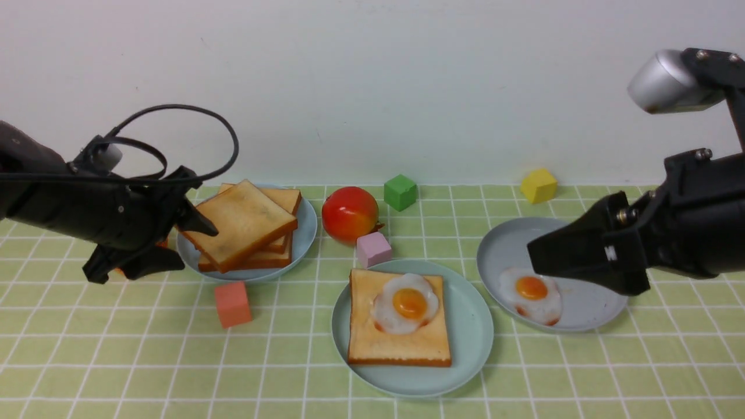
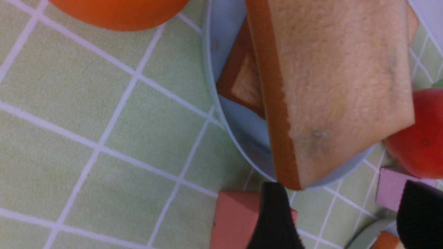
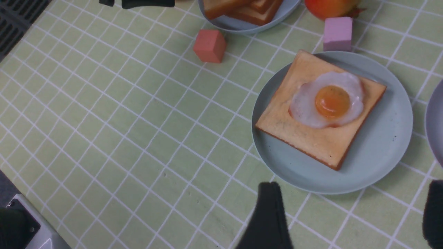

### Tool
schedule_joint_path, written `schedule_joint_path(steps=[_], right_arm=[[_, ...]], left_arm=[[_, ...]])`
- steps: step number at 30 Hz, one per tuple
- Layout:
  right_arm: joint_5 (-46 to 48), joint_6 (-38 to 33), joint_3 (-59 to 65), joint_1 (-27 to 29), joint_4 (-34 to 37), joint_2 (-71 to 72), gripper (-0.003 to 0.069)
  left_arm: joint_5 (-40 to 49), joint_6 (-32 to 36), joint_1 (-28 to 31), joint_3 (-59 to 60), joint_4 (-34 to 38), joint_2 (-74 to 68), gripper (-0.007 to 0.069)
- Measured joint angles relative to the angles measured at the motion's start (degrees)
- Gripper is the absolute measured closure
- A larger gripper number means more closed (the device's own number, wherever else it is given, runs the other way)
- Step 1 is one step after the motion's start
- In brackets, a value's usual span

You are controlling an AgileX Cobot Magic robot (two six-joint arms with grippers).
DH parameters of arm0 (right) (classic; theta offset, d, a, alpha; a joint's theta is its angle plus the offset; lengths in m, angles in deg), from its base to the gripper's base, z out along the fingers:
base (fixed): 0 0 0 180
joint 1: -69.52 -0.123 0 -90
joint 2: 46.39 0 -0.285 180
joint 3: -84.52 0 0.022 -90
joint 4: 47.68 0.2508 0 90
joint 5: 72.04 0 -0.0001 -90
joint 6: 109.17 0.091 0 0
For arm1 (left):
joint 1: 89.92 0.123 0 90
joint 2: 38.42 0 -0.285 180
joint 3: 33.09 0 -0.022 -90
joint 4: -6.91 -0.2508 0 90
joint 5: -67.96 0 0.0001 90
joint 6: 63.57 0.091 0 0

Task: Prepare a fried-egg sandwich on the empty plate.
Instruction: Use the left arm to grab a slice of bread

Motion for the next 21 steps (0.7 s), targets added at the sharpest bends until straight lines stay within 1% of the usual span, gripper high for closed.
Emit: schedule_joint_path(steps=[1,2,7,11,12,13,15,17,18,19,21], right_arm=[[0.00,0.00,0.00,0.00,0.00,0.00,0.0097],[0.05,0.05,0.00,0.00,0.00,0.00,0.0097],[0.89,0.05,0.00,0.00,0.75,0.00,0.0097],[1.55,0.06,0.00,0.00,1.95,0.00,0.0097],[1.55,0.11,0.00,0.00,1.95,0.00,0.0097],[1.68,0.11,0.00,0.00,2.08,0.00,0.0097],[2.15,0.18,0.00,0.00,2.07,0.00,0.0098],[3.03,0.23,0.00,0.00,2.12,0.00,0.0099],[3.11,0.23,0.00,0.00,2.12,0.00,0.0099],[3.69,0.28,0.00,0.00,2.12,0.00,0.0100],[4.07,0.28,0.00,0.00,2.12,0.00,0.0100]], left_arm=[[-0.11,0.24,0.00,0.00,0.28,0.00,0.0145],[-1.08,2.75,0.00,0.00,3.17,-1.76,0.0141],[-4.04,10.56,0.00,-0.05,11.78,-5.05,0.0155],[-5.73,17.92,0.00,-0.32,19.83,-7.61,0.0201],[-5.74,17.92,0.00,-0.32,19.83,-7.72,0.0204],[-5.92,20.30,0.00,-0.34,22.10,-8.43,0.0234],[-5.83,22.83,0.00,-0.34,24.45,-8.98,0.0298],[-5.64,24.07,0.00,-0.34,25.13,-9.03,0.0368],[-5.64,24.18,0.00,-0.34,25.13,-9.03,0.0368],[-5.14,24.68,0.07,-0.39,25.46,-8.98,0.0445],[-4.31,24.72,0.21,-0.39,25.56,-8.50,0.0505]])
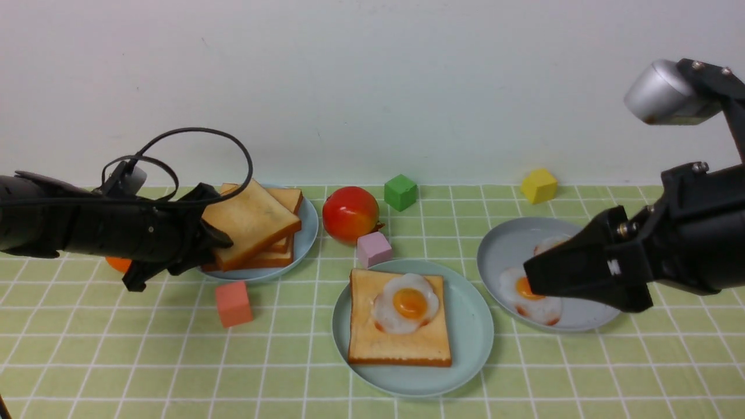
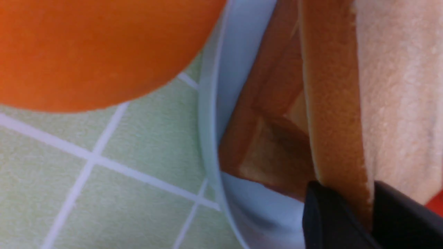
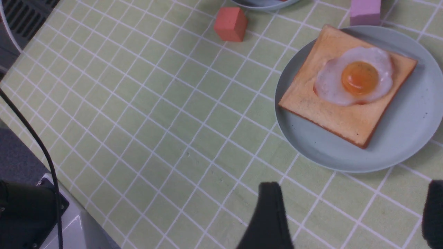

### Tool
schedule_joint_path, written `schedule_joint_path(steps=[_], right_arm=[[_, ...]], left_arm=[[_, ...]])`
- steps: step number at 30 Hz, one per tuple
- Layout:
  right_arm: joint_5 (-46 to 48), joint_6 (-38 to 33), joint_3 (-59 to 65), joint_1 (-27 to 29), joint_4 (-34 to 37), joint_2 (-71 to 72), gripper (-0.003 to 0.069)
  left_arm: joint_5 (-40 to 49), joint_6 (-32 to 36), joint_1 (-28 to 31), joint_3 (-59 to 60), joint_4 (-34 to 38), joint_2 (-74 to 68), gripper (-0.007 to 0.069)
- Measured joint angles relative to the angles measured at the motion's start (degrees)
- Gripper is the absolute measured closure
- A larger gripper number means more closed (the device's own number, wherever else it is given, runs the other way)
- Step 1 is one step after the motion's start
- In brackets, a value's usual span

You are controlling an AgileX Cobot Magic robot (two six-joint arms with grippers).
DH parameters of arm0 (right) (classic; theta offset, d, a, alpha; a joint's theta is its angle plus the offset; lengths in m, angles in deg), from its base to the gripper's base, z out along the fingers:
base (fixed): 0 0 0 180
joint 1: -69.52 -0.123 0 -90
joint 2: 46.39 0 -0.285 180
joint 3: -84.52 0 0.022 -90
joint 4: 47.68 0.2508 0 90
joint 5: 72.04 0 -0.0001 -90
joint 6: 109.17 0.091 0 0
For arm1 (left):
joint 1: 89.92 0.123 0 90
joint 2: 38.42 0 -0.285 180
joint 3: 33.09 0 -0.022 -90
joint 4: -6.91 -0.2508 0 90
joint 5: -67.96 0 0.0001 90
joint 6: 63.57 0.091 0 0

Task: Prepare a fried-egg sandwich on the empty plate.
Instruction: Use the left arm to grab a slice of bread, then use the left arm to place a slice of bread on the fried egg in the middle

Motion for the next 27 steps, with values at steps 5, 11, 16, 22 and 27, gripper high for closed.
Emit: schedule_joint_path(steps=[5,11,16,22,27], right_arm=[[0.20,0.00,0.00,0.00,0.00,0.07,0.0100],[0.20,0.00,0.00,0.00,0.00,1.37,0.0100],[0.20,0.12,0.00,0.00,0.27,2.23,0.0100],[0.20,0.12,0.00,0.00,0.70,2.27,0.0100],[0.20,0.12,0.00,0.00,0.86,2.27,0.0100]], left_arm=[[2.63,0.12,0.00,0.00,-0.53,3.80,0.0535],[8.37,0.50,-0.49,0.00,-2.75,11.35,0.0535],[15.63,6.19,-7.06,0.00,-3.35,13.94,0.0535],[16.93,10.49,-16.35,0.00,-3.59,9.75,0.0535],[13.48,10.71,-19.71,0.00,-2.72,4.31,0.0535]])
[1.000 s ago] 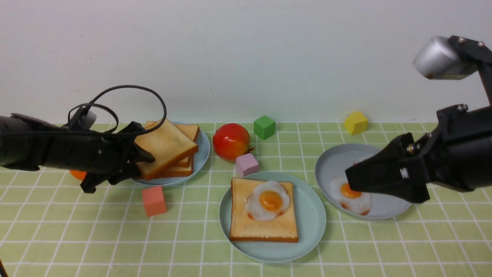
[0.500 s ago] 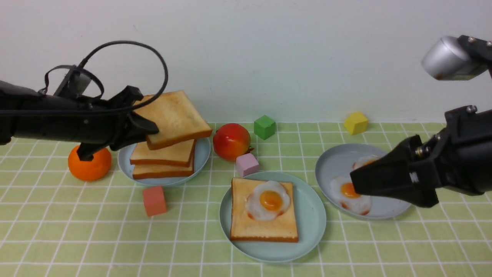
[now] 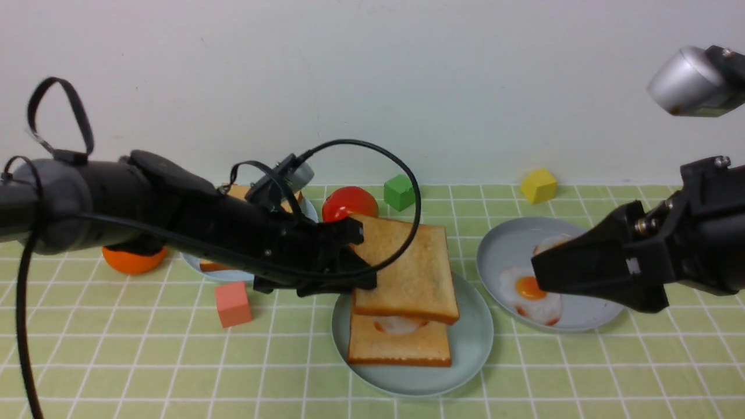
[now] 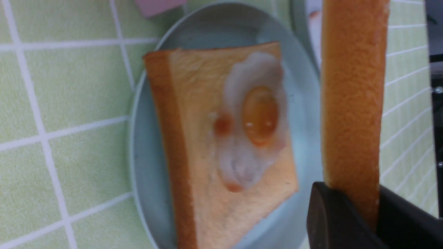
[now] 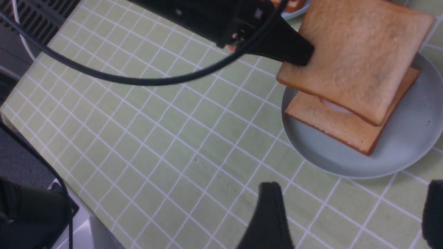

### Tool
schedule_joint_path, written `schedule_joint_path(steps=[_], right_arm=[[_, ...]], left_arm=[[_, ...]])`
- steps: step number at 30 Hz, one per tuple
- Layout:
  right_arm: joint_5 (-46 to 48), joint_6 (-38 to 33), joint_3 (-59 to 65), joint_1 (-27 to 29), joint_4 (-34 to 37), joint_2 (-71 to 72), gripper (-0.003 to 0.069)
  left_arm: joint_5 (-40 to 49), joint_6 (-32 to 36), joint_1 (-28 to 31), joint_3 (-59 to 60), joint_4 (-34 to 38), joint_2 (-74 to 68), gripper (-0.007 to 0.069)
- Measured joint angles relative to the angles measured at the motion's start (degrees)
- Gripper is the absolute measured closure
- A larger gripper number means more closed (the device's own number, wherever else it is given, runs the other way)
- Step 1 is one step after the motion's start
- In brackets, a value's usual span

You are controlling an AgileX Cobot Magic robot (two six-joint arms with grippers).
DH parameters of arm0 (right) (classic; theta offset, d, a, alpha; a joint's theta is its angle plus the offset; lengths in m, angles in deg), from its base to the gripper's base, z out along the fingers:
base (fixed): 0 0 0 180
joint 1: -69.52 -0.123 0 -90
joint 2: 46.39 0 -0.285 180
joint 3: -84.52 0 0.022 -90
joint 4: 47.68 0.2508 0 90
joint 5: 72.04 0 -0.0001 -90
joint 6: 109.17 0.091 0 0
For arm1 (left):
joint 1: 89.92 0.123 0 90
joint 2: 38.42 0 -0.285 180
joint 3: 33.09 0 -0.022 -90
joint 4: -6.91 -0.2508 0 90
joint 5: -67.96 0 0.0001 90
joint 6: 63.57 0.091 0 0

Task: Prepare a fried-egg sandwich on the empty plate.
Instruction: Use the left arm to place a slice of bread on the fried egg in the middle

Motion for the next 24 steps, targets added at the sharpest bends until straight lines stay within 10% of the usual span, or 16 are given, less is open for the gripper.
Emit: schedule_joint_path(steps=[9,14,24], right_arm=[[0.54,-0.13,0.00,0.00,0.00,0.00,0.0100],[2.80,-0.55,0.00,0.00,-0.26,0.00,0.0125],[6.04,15.93,0.00,0.00,-11.64,4.13,0.0659]], left_arm=[[-0.41,-1.99,-0.24,0.00,-0.46,-3.81,0.0527],[-0.24,-2.54,-0.24,0.00,-2.01,-3.81,0.0391],[6.08,-3.38,2.02,0.00,-6.24,-2.36,0.0085]])
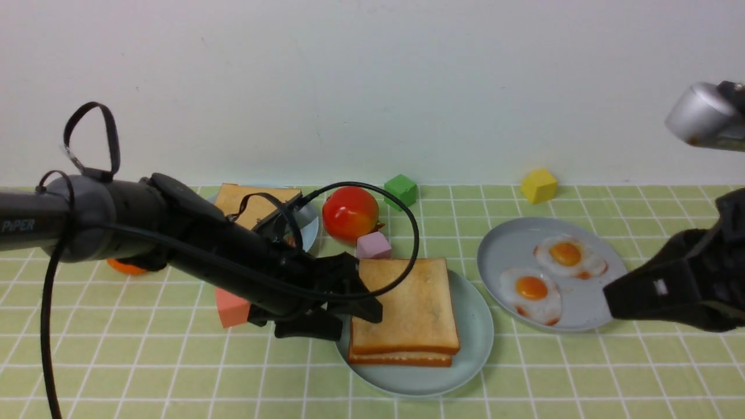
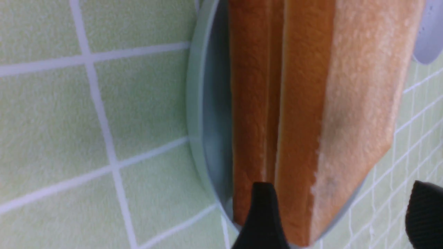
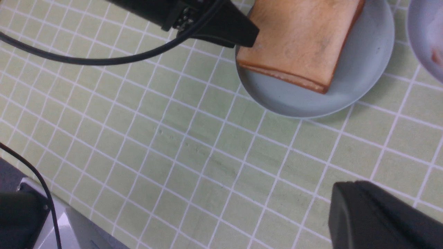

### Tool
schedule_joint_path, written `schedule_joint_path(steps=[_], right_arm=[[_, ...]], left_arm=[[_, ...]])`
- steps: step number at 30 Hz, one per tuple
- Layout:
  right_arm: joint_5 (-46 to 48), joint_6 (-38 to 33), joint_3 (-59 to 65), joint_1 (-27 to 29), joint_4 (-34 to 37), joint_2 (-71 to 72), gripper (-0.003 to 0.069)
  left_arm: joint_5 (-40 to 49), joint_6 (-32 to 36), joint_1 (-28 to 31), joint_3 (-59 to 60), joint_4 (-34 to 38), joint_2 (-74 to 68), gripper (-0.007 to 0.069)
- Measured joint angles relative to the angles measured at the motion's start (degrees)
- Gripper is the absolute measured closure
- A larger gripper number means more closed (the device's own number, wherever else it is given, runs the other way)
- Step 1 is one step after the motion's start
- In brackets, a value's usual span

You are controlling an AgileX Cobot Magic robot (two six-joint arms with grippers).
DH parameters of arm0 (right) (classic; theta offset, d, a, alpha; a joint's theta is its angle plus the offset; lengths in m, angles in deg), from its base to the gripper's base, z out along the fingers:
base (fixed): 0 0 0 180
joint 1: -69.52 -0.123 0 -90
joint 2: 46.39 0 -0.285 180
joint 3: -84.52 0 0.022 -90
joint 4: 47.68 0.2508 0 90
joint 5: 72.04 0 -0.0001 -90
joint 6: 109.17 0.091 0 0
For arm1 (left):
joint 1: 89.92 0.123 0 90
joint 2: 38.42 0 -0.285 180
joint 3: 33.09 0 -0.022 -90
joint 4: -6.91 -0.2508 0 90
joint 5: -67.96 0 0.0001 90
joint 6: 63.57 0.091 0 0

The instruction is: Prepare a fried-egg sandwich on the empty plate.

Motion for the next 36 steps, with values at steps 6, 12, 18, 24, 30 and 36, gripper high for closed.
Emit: schedule_joint_path(steps=[6,12,18,24,30,36], right_arm=[[-4.87,1.27,1.69,0.00,-4.80,12.47,0.0669],[-13.82,1.60,10.88,-0.06,-12.73,21.66,0.0669],[-25.03,1.71,22.48,-2.35,-13.86,28.40,0.0666],[-26.44,1.71,25.09,-2.78,-14.43,32.76,0.0662],[-26.43,1.71,25.09,-2.78,-14.50,35.40,0.0661],[-26.43,1.71,25.09,-2.78,-14.50,35.40,0.0655]], left_arm=[[3.90,-9.63,4.70,0.00,-8.65,7.42,0.0069],[7.09,-20.73,5.28,1.25,-21.07,19.47,0.0073],[9.36,-30.67,1.71,8.96,-28.83,38.56,0.0144],[14.90,-34.18,-1.08,17.95,-30.91,58.61,0.0378],[16.31,-37.48,-1.15,22.43,-33.89,78.02,0.0638],[16.97,-37.90,-1.15,22.55,-41.96,97.63,0.0638]])
